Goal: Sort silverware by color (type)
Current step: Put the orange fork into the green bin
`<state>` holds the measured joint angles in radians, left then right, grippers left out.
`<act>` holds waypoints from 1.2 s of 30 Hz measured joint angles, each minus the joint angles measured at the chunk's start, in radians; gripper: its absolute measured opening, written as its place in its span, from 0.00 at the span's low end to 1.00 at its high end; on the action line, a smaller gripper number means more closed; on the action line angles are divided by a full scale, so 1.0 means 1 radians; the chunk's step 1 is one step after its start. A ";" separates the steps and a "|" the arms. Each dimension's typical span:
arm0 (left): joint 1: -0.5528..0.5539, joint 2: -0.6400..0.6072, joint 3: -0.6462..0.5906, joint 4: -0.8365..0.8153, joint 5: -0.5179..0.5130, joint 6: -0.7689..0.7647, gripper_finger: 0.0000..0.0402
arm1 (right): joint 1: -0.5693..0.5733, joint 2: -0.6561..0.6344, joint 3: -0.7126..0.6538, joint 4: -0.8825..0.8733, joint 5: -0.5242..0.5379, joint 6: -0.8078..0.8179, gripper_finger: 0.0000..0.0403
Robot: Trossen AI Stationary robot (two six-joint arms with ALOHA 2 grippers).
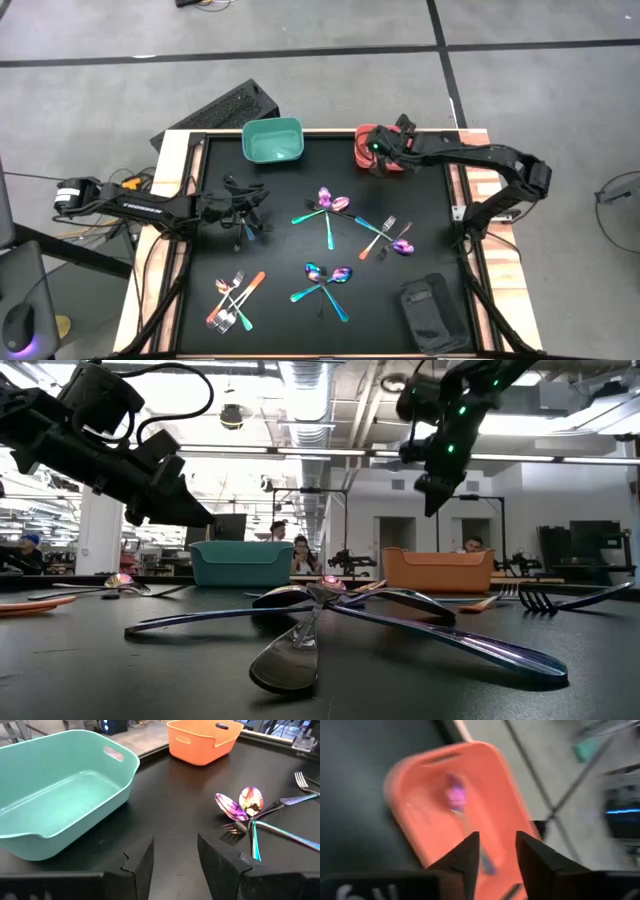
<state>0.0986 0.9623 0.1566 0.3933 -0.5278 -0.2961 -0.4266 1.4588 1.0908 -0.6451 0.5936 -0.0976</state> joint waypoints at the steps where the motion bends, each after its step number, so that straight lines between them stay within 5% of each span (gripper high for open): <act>1: 0.000 0.000 0.000 -0.001 0.000 -0.003 0.35 | 0.013 -0.019 0.000 -0.021 -0.033 0.041 0.41; 8: 0.000 0.000 0.000 0.003 -0.001 -0.037 0.35 | 0.100 -0.114 -0.024 -0.242 -0.414 0.388 0.43; 19: -0.058 0.000 0.000 0.026 0.017 -0.052 0.35 | 0.291 -0.125 -0.318 -0.117 -0.517 0.667 0.42; 30: -0.067 0.000 0.000 0.044 0.016 -0.051 0.35 | 0.245 -0.124 -0.481 0.097 -0.640 0.682 0.45; 36: -0.067 0.000 0.000 0.072 0.016 -0.049 0.35 | 0.227 -0.116 -0.484 0.121 -0.659 0.622 0.36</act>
<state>0.0319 0.9623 0.1566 0.4656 -0.5118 -0.3453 -0.1996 1.3426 0.6064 -0.5238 -0.0650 0.5249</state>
